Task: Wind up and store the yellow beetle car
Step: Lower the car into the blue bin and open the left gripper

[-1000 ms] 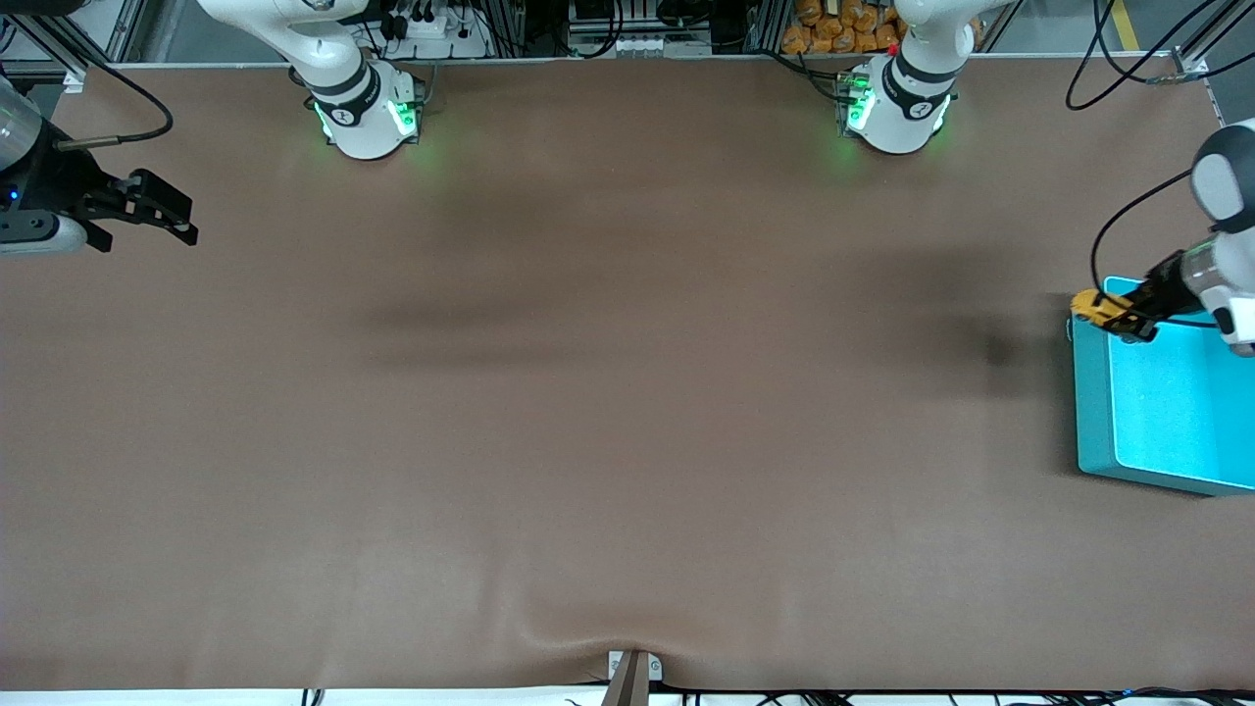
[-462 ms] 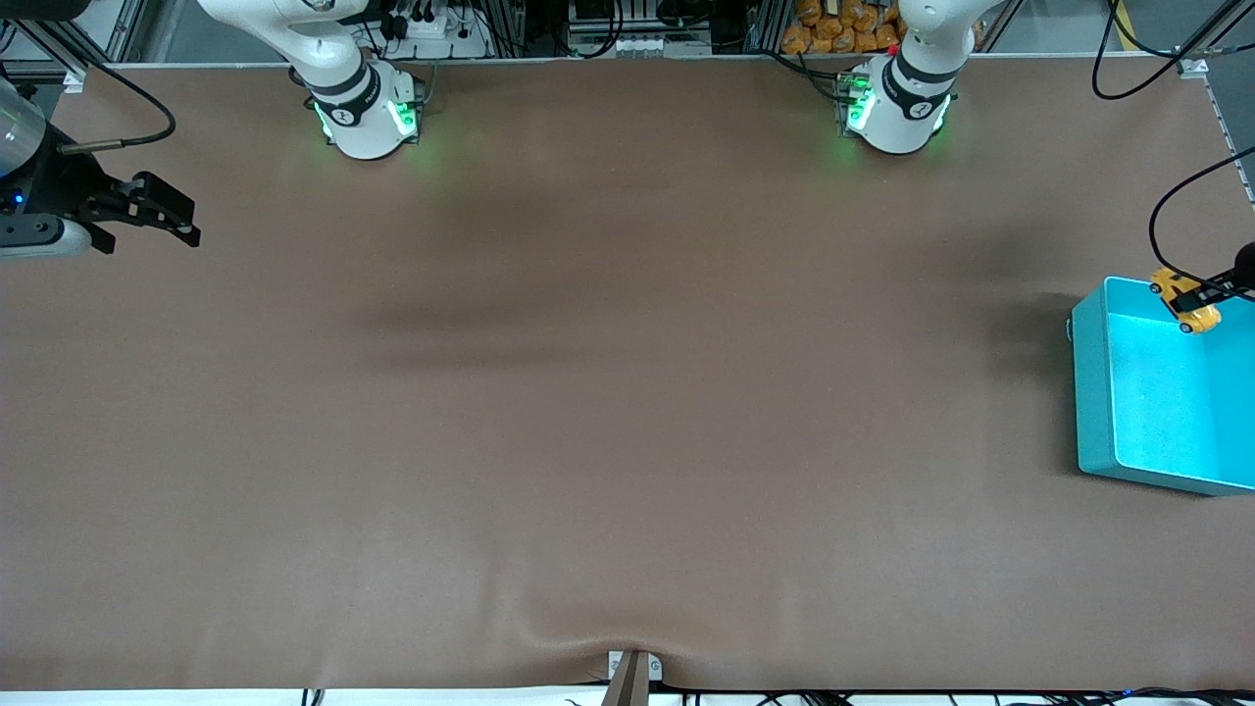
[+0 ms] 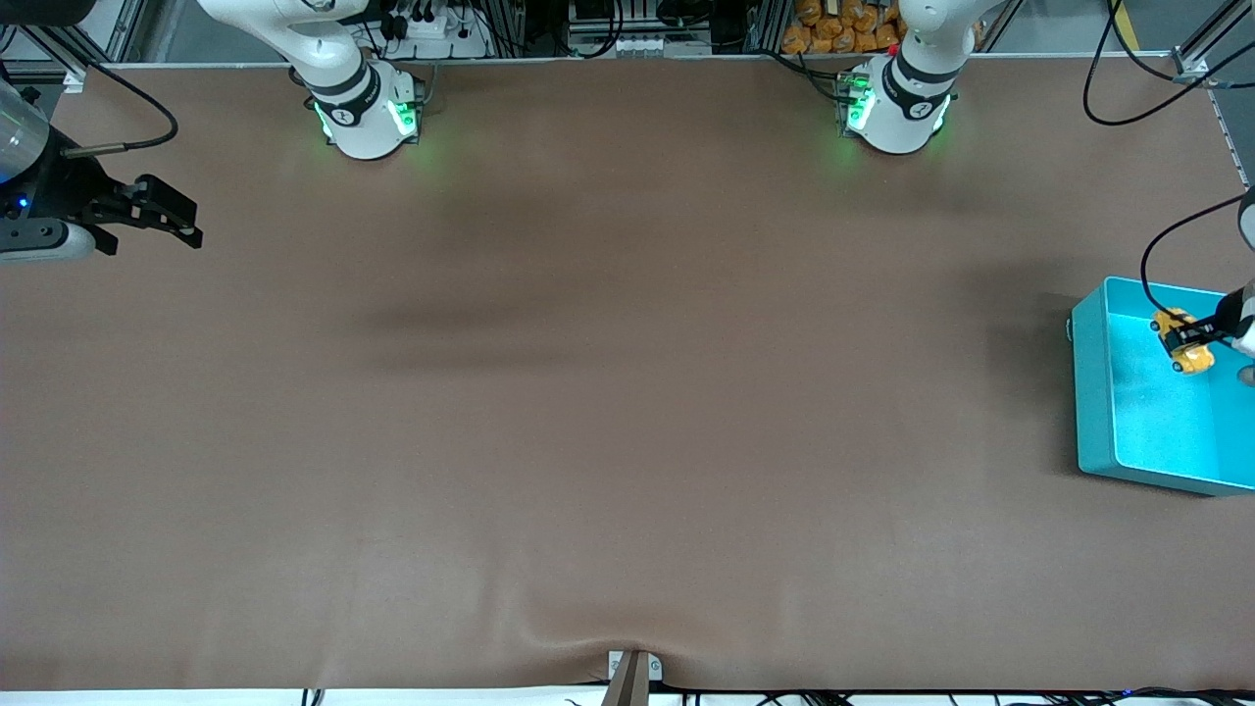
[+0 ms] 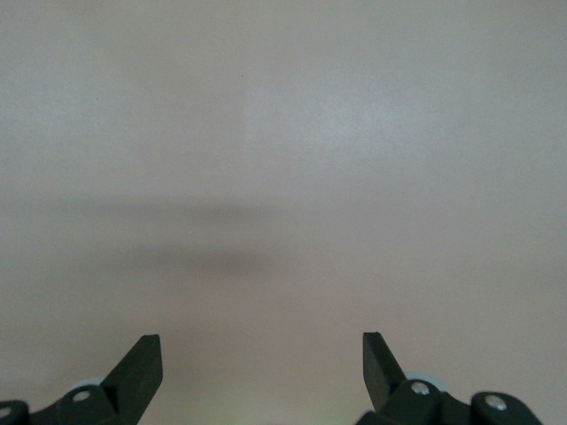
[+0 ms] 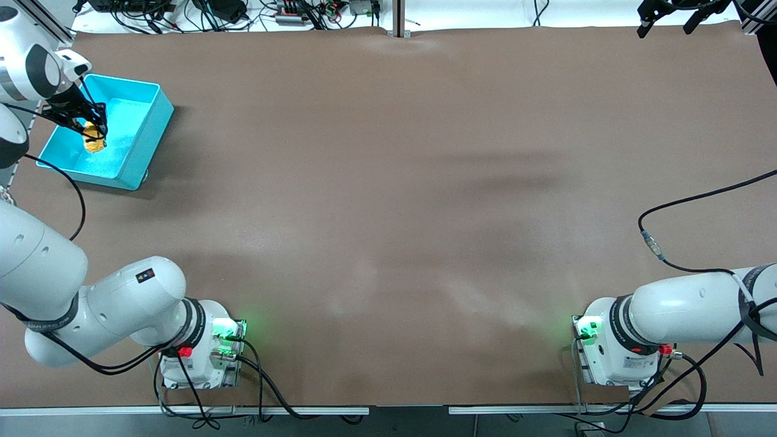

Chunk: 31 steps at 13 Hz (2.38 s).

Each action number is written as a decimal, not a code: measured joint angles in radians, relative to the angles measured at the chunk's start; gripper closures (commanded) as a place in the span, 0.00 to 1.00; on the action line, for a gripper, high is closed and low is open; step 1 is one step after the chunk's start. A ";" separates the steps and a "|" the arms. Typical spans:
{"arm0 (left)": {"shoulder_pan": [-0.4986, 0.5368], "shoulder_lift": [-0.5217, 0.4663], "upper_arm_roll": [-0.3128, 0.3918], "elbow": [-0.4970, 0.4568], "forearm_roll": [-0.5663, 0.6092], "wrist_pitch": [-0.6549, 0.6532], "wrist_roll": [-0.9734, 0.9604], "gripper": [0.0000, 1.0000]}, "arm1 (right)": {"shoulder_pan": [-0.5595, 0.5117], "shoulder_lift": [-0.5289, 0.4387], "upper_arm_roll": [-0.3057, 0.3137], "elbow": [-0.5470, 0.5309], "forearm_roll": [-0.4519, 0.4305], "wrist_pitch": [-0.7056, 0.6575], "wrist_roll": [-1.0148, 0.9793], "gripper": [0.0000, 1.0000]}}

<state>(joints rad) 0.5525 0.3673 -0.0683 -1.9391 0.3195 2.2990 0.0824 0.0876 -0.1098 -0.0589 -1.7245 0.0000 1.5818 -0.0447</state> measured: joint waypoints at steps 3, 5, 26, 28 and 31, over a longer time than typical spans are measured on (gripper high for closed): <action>0.000 0.058 -0.002 0.043 0.046 0.006 0.053 0.94 | 0.000 0.002 0.000 0.000 0.000 -0.002 0.000 0.00; -0.001 0.090 -0.004 0.056 0.065 0.033 0.089 0.94 | 0.000 0.002 0.000 0.000 0.000 -0.003 0.000 0.00; -0.010 0.240 -0.017 0.203 0.078 0.150 0.113 0.00 | 0.000 0.011 -0.003 0.000 0.000 -0.006 0.000 0.00; -0.017 0.182 -0.018 0.213 0.078 0.112 0.113 0.00 | 0.000 0.012 -0.003 0.000 0.000 -0.007 0.000 0.00; -0.052 0.061 -0.021 0.222 0.078 -0.026 0.113 0.00 | 0.000 0.012 -0.003 0.000 0.000 -0.008 0.000 0.00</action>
<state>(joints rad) 0.5009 0.4279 -0.0897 -1.7169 0.3971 2.2728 0.1951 0.0876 -0.0977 -0.0615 -1.7246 0.0000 1.5736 -0.0448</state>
